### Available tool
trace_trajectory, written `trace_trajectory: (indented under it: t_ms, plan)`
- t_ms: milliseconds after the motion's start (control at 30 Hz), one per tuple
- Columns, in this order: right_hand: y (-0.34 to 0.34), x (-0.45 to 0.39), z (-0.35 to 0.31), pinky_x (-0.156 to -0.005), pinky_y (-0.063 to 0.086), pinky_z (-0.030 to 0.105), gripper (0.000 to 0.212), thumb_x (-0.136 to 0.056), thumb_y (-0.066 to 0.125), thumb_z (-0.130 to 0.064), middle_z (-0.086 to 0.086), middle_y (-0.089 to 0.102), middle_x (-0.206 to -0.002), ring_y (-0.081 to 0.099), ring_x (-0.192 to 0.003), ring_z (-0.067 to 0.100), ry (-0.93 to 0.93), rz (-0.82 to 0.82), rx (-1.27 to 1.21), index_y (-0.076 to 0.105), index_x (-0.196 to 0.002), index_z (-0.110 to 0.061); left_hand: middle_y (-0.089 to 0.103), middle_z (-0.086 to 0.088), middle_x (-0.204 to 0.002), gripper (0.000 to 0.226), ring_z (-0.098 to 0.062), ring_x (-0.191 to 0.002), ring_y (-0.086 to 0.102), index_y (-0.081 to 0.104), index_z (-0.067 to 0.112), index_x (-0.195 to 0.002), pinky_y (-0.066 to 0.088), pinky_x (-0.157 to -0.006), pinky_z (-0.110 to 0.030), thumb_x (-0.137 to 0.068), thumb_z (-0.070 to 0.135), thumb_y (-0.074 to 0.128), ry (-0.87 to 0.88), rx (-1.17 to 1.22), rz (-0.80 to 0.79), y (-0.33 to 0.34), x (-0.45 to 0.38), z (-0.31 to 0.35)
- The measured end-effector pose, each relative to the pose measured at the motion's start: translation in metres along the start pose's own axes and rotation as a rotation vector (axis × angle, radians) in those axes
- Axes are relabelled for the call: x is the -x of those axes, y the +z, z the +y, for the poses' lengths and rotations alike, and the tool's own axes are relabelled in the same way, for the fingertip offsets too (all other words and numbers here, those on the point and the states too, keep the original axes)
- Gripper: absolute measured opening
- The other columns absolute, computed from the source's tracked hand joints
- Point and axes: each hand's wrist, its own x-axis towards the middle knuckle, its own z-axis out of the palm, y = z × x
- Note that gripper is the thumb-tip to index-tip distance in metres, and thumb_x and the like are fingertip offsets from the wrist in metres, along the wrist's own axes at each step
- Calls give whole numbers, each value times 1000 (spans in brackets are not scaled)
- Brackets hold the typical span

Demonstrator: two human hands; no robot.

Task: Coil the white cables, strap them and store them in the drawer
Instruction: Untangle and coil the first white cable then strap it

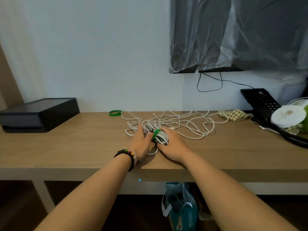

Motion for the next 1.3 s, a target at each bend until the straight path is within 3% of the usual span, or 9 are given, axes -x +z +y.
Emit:
trace_trajectory:
  t_ms: [200, 400, 567, 667, 800, 967, 1033, 1167, 1300]
  plan:
    - [-8, -43, 31, -109, 33, 43, 69, -85, 65, -31, 8, 43, -142, 38, -133, 28, -67, -22, 98, 34, -147, -29, 35, 6, -154, 79, -11, -139, 35, 13, 22, -153, 28, -117, -38, -87, 51, 45, 126, -227, -118, -7, -18, 15]
    - [-4, -102, 61, -107, 37, 40, 71, -82, 66, -27, 4, 45, -138, 41, -131, 24, -163, -14, 83, 36, -146, -34, 15, 6, -162, 103, -8, -146, 19, -3, 23, -155, 22, -120, -39, -75, 66, 46, 152, -339, -137, -3, -68, -1]
    - [5, -134, 73, -102, 42, 41, 67, -77, 63, -32, -1, 51, -132, 48, -123, 20, -226, 27, 77, 43, -140, -37, 21, 14, -152, 81, 1, -136, 22, 4, 22, -153, 13, -105, -12, -93, 42, 55, 189, -449, -91, 3, -70, -2]
    - [7, -128, 71, -95, 46, 39, 65, -79, 61, -34, -2, 52, -126, 48, -118, 19, -234, 39, 134, 41, -141, -35, 26, 10, -152, 76, -3, -133, 29, 9, 22, -151, 15, -97, -8, -93, 42, 53, 191, -465, -72, 3, -68, -5]
    - [6, -120, 68, -82, 50, 38, 65, -78, 60, -31, -1, 54, -116, 51, -108, 19, -239, 88, 168, 44, -142, -27, 24, 15, -152, 80, 9, -128, 24, 7, 26, -152, 8, -98, 3, -90, 41, 56, 205, -429, -92, 1, -69, 1]
    - [9, -108, 58, -93, 41, 32, 64, -84, 57, -31, 2, 47, -124, 43, -114, 20, -155, 27, 162, 36, -144, -21, 22, 5, -158, 85, -5, -140, 26, 8, 18, -154, 17, -114, -14, -87, 33, 59, 152, -375, -131, -2, -71, 7]
    - [8, -109, 54, -96, 43, 38, 64, -82, 50, -35, 5, 49, -125, 45, -113, 24, -114, 14, 156, 37, -141, -15, 22, 1, -159, 87, -12, -143, 26, 8, 14, -154, 18, -117, -22, -86, 28, 61, 118, -371, -145, -4, -71, 10]
    - [5, -112, 49, -85, 46, 40, 55, -79, 54, -26, 13, 56, -111, 51, -98, 28, -89, 28, 118, 51, -128, -1, 25, -7, -158, 89, -19, -142, 28, 6, 11, -154, 22, -117, -31, -85, 26, 59, 49, -396, -173, -5, -74, 13]
    - [1, -119, 47, -84, 41, 36, 60, -74, 52, -32, 12, 53, -109, 49, -97, 29, 5, -75, 160, 50, -128, -6, 12, -10, -162, 81, -21, -149, 13, 7, 7, -154, 21, -118, -40, -89, 30, 50, 10, -454, -216, -5, -77, 12]
